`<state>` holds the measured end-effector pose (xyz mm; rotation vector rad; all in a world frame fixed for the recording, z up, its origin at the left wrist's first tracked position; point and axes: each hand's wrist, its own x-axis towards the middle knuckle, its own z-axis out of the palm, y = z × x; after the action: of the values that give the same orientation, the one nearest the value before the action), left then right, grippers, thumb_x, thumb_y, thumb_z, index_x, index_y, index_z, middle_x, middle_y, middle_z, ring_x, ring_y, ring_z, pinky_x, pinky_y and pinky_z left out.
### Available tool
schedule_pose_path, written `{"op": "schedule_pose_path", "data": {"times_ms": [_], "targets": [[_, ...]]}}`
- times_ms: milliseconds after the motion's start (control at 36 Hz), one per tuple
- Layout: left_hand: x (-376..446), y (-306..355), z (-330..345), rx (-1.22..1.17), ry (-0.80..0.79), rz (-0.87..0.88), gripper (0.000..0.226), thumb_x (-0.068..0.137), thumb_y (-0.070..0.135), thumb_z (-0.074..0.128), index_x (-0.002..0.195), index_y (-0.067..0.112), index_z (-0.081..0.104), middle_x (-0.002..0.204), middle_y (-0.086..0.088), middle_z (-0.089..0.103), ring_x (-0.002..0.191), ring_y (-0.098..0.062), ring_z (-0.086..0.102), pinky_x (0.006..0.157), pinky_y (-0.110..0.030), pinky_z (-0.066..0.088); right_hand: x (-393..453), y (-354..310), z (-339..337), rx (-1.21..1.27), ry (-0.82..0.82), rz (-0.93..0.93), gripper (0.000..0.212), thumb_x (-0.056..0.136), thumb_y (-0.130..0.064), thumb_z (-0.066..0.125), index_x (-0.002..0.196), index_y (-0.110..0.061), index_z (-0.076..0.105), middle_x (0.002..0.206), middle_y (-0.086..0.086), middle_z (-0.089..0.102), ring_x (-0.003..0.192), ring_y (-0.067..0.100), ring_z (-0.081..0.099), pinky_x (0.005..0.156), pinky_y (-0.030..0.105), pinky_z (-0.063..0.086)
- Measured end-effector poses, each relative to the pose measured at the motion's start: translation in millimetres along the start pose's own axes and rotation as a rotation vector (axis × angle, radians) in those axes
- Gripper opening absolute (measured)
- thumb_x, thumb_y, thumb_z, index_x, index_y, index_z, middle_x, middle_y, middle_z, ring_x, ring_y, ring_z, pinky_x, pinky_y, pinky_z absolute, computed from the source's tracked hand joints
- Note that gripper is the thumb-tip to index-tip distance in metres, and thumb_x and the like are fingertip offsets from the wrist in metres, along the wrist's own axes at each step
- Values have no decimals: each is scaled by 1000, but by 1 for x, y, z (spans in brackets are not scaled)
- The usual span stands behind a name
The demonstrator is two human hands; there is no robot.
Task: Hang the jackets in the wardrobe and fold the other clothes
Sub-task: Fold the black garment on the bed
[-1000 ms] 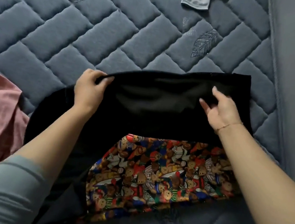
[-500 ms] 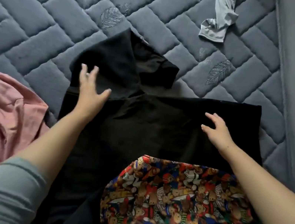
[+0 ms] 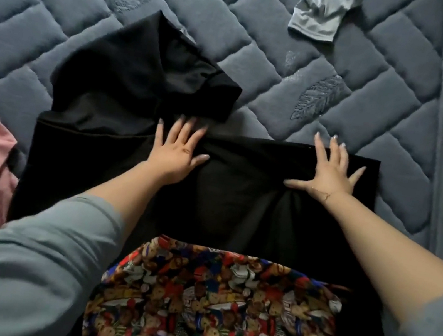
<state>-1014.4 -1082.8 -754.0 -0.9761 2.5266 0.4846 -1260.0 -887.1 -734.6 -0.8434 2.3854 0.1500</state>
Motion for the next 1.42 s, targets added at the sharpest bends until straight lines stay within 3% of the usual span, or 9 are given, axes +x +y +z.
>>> {"op": "schedule_pose_path", "data": {"times_ms": [222,306,444,639,861,972,1083,1278,1417], "targets": [[-3,12,-24,121,206,-19,56,84,53,62,122,13,54,136,-9,42,126,-30,38,115,-47,13,-3,29,-22,-123,291,-200,58,78,-42,72,127,-19,52,126,11,51,122,32,44,115,50,8],[-19,17,-41,204,259,37,44,85,46,65,106,7,60,114,-10,56,111,-30,52,113,-44,13,-19,46,-31,-137,359,-290,36,77,-5,61,113,-10,62,107,15,59,110,35,50,112,43,14],[-85,24,-63,148,437,279,23,82,25,70,87,6,59,82,-12,59,78,-34,61,91,-42,38,-83,70,-33,-26,545,-411,35,59,5,58,91,-7,65,82,14,56,81,37,56,83,40,30],[-190,37,-50,162,284,452,24,80,26,49,88,10,66,83,-6,58,73,-29,58,69,-36,42,-182,99,15,50,563,-349,43,48,15,59,86,-4,67,83,14,55,79,37,55,77,37,32],[-215,44,-2,195,47,373,37,61,9,87,95,14,74,84,-3,63,72,-24,63,67,-31,52,-202,115,61,-58,518,-227,44,52,18,70,88,-6,71,91,15,61,88,39,60,96,53,41],[-216,50,16,189,-92,305,37,96,26,52,133,25,57,115,2,55,107,-20,54,91,-29,38,-207,107,71,-33,410,-139,36,60,14,72,89,-7,73,91,14,63,88,38,60,88,49,44],[-210,59,15,196,-122,256,37,96,40,44,124,26,64,115,3,56,106,-20,54,88,-30,39,-215,94,61,28,331,-80,28,67,7,66,89,-7,75,102,13,65,100,37,58,100,49,37],[-174,100,8,-178,350,169,35,87,10,62,122,6,63,125,-16,59,114,-36,56,96,-45,45,-206,4,58,110,255,-431,56,88,-17,43,144,-10,41,156,12,28,144,26,25,119,42,9],[-152,107,64,-52,114,-47,62,99,50,33,153,29,11,162,-3,-3,148,-16,-11,117,-49,-7,-161,-21,94,-63,153,-480,58,103,-34,29,154,-21,3,161,2,-4,149,17,-2,117,33,-9]]}}
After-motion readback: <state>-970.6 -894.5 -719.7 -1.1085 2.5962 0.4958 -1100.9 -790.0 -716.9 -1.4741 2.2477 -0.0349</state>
